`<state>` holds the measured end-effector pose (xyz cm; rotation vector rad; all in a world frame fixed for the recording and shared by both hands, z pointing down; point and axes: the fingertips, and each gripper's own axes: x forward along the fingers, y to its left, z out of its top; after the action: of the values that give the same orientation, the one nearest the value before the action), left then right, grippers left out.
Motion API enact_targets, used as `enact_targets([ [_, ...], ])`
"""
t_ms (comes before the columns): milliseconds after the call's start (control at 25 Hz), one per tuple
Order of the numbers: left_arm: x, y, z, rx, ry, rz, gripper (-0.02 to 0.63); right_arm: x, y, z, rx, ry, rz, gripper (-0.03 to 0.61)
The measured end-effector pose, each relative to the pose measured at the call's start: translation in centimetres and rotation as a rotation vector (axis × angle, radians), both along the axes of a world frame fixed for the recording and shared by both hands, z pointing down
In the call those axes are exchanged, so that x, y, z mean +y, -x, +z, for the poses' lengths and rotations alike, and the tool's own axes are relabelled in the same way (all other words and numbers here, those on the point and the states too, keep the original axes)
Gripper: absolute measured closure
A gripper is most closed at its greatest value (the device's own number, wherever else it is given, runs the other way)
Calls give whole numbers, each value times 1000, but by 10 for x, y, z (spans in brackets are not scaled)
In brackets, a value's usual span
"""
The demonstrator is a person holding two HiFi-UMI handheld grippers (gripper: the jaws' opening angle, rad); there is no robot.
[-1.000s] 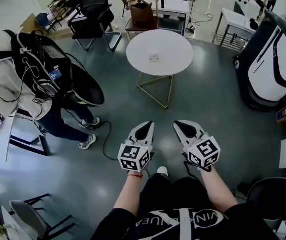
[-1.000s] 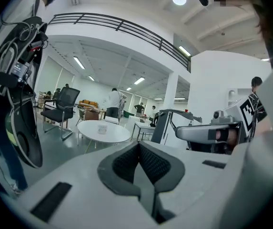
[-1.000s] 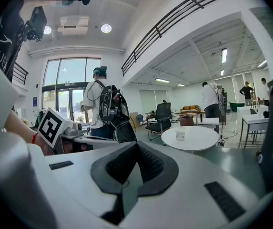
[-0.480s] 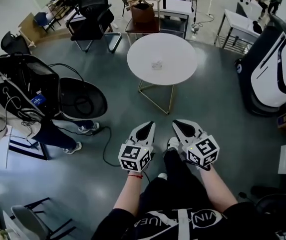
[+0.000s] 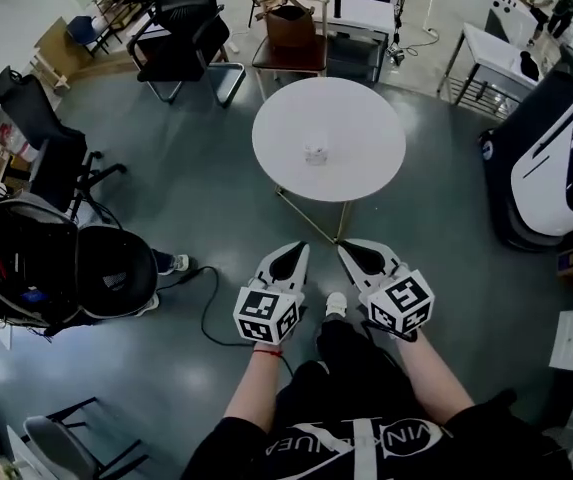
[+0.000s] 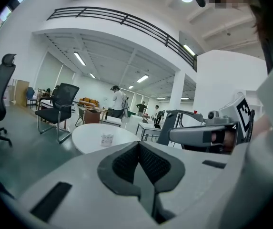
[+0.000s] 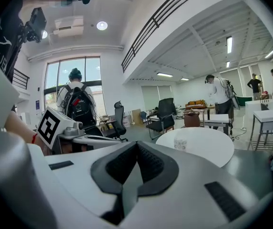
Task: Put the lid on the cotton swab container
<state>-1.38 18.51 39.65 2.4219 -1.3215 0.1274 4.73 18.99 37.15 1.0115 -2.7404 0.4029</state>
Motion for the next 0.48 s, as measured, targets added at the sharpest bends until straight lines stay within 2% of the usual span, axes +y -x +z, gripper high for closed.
enact_targets([
  [480, -103, -16, 16, -13, 39, -4, 609, -105, -14, 20, -5, 47, -24, 575],
])
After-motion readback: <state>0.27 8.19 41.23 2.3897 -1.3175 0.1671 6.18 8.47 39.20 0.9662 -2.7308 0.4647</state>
